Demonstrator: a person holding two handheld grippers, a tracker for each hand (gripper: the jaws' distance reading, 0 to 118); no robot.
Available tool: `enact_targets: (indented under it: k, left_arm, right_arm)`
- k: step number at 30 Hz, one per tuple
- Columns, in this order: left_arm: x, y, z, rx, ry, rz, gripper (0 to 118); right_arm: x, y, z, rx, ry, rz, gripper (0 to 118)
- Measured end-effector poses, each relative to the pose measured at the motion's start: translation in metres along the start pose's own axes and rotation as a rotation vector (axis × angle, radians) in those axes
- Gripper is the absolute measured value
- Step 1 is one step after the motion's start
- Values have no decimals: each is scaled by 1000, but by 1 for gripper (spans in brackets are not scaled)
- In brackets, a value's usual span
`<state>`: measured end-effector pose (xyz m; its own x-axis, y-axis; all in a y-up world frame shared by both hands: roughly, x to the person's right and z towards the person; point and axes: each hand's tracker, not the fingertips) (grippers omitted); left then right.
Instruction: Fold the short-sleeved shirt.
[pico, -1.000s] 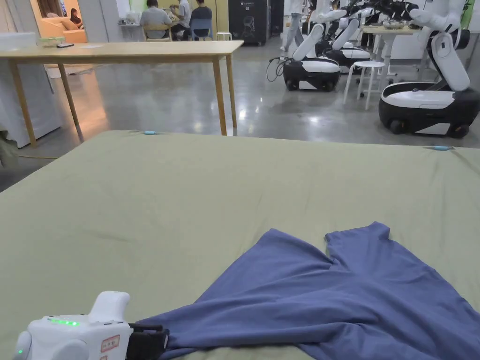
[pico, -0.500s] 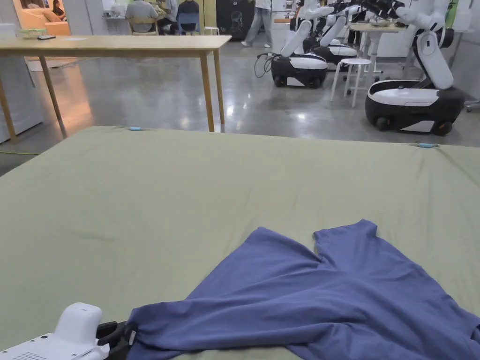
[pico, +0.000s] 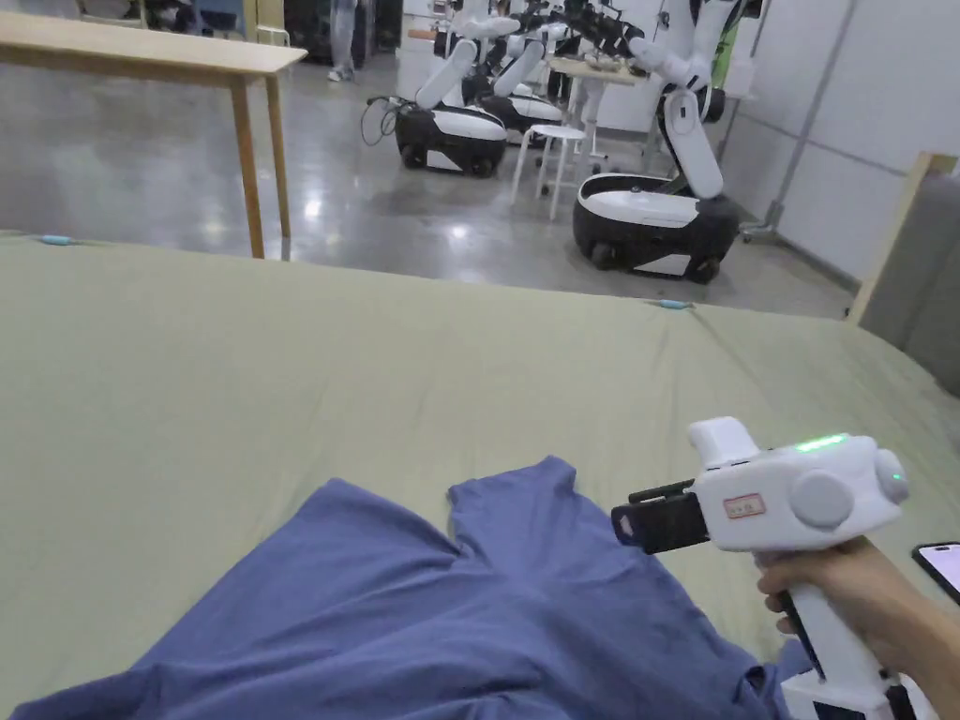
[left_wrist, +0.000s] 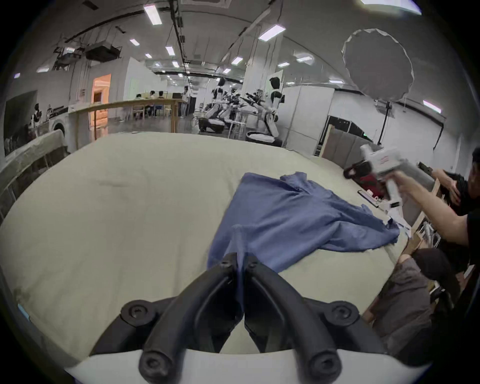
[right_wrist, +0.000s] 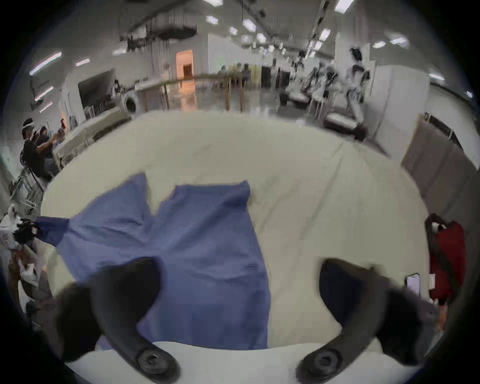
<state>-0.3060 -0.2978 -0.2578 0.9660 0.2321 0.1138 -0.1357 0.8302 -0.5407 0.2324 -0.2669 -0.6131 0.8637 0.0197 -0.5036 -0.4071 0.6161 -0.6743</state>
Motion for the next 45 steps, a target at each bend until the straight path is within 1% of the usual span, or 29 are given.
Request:
enact_targets:
  k: [1,3,6,7,9,10,11,12,13,14,15,16,17,20,21,23,24,26,28,30,31,32,33,35,38,39,41,42,45]
  left_arm:
    - [0,1,0,-2,-7,21,1]
    - [5,4,1,1,-3,36,1]
    - [7,8,0,-1,-8,62,1]
    - [9,11,-1,2,-6,64,1]
    - [11,14,-1,2,-5,64,1]
    - [13,14,-2,4,-3,61,1]
    - [11,15,-2,3,-2,59,1]
    - [12,16,-2,5,1,63,1]
    - [11,16,-2,6,-6,76,1]
    - [11,17,-3,8,-14,97,1]
    - [7,17,-3,14,-26,132,1]
    - [5,18,-4,20,-38,149,1]
    - [6,18,-4,26,-40,152,1]
    - [8,21,-4,36,-33,144,1]
    - [11,21,-3,36,-29,132,1]
    - [13,22,-1,35,-29,109,1]
    - [15,23,0,34,-27,100,1]
    - [17,26,2,37,-32,88,1]
    - [17,29,4,48,-44,79,1]
    - [20,35,6,68,-55,73,1]
    - [17,37,6,85,-69,83,1]
    - [16,41,6,110,-113,126,1]
    - [14,45,5,114,-152,157,1]
    - [14,54,4,138,-157,156,1]
    - [20,84,0,173,-137,113,1]
    - [22,100,0,196,-149,117,1]
    - [28,136,2,255,-206,133,1]
    - [34,156,5,287,-212,130,1]
    - [47,216,13,354,-194,104,1]
  right_arm:
    - [3,1,-16,12,2,9,114]
    - [6,2,-45,-36,-56,46,113]
    - [3,1,-71,-135,-85,89,112]
    - [4,-1,-79,-157,-102,89,108]
    - [-1,-2,-85,-190,-109,90,93]
    - [-1,-5,-87,-201,-83,83,77]
    - [-2,-6,-86,-177,-41,65,67]
    - [-4,-8,-85,-171,-29,66,57]
    - [-13,-5,-78,-171,-36,74,36]
    - [-15,-6,-75,-165,-22,84,36]
    - [-17,-7,-74,-164,20,87,28]
    - [-20,-8,-74,-163,29,93,14]
    - [-32,-8,-69,-165,11,104,6]
    - [-38,-9,-74,-169,-39,117,5]
    - [-42,-9,-68,-148,-65,141,5]
    - [-48,-11,-51,-75,-117,143,5]
    - [-50,-14,-33,-7,-101,121,5]
    - [-52,-24,11,113,-23,53,5]
    - [-59,-41,58,244,-61,23,5]
    - [-64,-63,112,357,-46,-35,5]
    - [-66,-73,131,396,-40,-48,5]
    - [-71,-85,152,434,-55,-56,5]
    - [-76,-95,170,471,-98,-60,5]
    - [-82,-111,198,527,-128,-93,5]
    - [-82,-115,228,607,-150,-126,5]
    - [-79,-108,235,593,-136,-107,5]
    - [-74,-88,249,623,-212,-56,5]
    - [-71,-77,258,652,-235,-58,5]
    - [-61,-43,285,719,-234,-91,5]
